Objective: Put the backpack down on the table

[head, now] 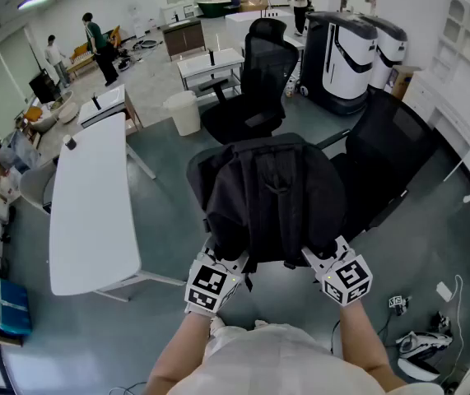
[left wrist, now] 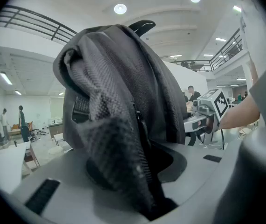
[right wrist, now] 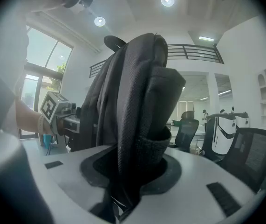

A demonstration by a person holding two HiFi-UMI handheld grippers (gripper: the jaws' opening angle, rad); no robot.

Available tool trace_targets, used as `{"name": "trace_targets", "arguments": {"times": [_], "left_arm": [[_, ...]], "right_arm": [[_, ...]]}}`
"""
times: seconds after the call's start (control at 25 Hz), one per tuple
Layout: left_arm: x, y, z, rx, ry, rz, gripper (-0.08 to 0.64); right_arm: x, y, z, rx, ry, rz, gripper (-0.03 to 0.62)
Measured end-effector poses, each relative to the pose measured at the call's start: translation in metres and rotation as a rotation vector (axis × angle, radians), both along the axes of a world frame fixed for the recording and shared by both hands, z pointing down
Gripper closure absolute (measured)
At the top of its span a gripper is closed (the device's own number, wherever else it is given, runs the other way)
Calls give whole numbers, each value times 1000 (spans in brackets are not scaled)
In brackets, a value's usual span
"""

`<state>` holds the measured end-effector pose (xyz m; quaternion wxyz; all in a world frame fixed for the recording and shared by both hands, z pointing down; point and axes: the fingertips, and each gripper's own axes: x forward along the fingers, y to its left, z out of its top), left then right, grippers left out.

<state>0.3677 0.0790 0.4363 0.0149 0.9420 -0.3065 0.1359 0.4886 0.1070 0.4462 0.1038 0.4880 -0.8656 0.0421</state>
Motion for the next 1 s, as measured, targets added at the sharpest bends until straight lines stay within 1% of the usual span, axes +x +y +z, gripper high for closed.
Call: {"name": "trace_targets", "arguments": {"times": [0.28, 0.56, 1.0], "left_arm": [[7, 4, -1, 4, 0, -11, 428], [6, 5, -2, 29, 6, -23, 430], [-12, 1, -4, 39, 7, -64, 431]], "right_arm": [[6, 3, 0, 9, 6, -14, 460], [6, 4, -2, 26, -15, -40, 457], [-11, -4, -3, 24, -19, -77, 457]]}}
